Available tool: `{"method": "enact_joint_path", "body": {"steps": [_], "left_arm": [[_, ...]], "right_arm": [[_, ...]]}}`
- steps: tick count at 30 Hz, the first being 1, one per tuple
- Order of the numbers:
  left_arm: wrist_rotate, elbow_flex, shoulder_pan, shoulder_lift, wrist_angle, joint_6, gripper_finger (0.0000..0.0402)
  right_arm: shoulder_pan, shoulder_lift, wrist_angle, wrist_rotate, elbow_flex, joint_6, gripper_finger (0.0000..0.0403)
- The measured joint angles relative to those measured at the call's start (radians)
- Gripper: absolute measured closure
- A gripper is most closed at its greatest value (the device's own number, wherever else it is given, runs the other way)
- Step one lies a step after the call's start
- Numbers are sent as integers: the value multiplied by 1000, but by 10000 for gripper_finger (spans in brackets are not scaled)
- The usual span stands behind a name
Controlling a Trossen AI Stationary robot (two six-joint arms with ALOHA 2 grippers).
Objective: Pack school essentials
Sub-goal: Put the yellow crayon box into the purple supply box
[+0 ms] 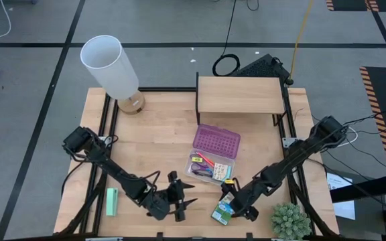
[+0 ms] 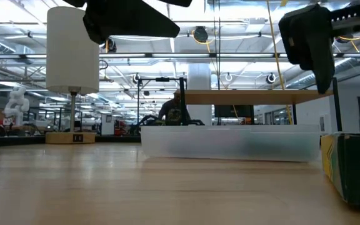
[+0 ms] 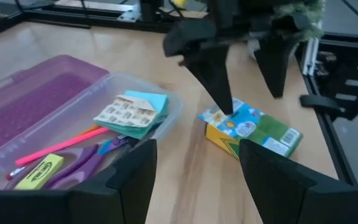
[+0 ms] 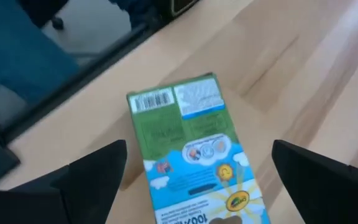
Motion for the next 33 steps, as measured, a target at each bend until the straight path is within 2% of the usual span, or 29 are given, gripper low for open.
{"method": "enact_joint_path", "body": {"steps": [5,10,14,19,26,30,33], "left_arm": [[-11,0,10,0,0,-15,170],[-11,0,21,0,0,2,170],[-10,0,27,0,3,-2,170],[41,39,12,49,61,63,174],[207,292,39,232,12,216,232],[294,382,65,309,-20,244,272],[352,398,88,346,-35,226,298]], "right_arm": [[-14,27,1,-27,0,-66,3],[-26,39,-7,-16,0,-57,3],[9,39,-23,48,0,-49,3],[90,39,-50,192,0,-53,4],[175,39,-59,404,0,79,5],[216,38,-60,425,0,221,5],[247,38,-62,426,0,305,5]]}}
